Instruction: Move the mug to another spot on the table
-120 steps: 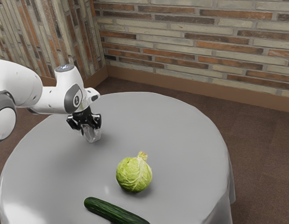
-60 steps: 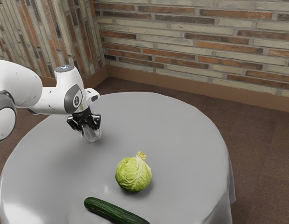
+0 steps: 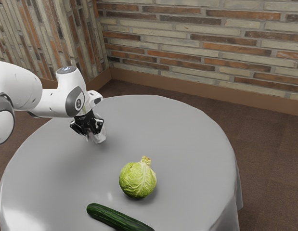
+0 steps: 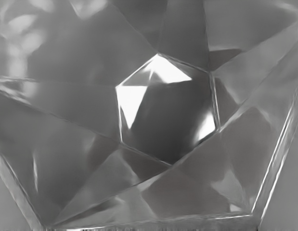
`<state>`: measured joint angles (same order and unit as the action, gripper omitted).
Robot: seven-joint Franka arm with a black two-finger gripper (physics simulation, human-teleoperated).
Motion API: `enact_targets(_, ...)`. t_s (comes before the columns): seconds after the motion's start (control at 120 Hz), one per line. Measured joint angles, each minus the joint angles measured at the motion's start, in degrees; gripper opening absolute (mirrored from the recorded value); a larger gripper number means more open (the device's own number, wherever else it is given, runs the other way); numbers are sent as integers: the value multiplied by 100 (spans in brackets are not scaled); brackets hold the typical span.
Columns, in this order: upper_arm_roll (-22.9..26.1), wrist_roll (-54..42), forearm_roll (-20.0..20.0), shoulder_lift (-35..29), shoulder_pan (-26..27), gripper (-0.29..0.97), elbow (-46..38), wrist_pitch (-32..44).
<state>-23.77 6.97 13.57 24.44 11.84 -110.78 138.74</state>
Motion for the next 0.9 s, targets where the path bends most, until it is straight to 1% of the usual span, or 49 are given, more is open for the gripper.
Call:
enact_targets(0.208, 0, 84, -49, -141, 6, 7, -109, 31)
enact_targets(0.292, -1, 132, -46, -373, 27, 6, -439, 202)
enact_targets(0.408, -1, 209, -19, -760, 146, 3, -980, 637)
enact_targets(0.5, -5, 281, -25, -1119, 283, 0, -1443, 1052)
enact_targets(0.642, -23, 425, -57, -1513, 660, -7, -2109, 1837)
enact_targets(0.733, -31, 474, -19, -1678, 909, -11, -2539, 2458)
enact_targets(0.9, -32, 446, 163, -1830, 1279, -11, -3230, 3760)
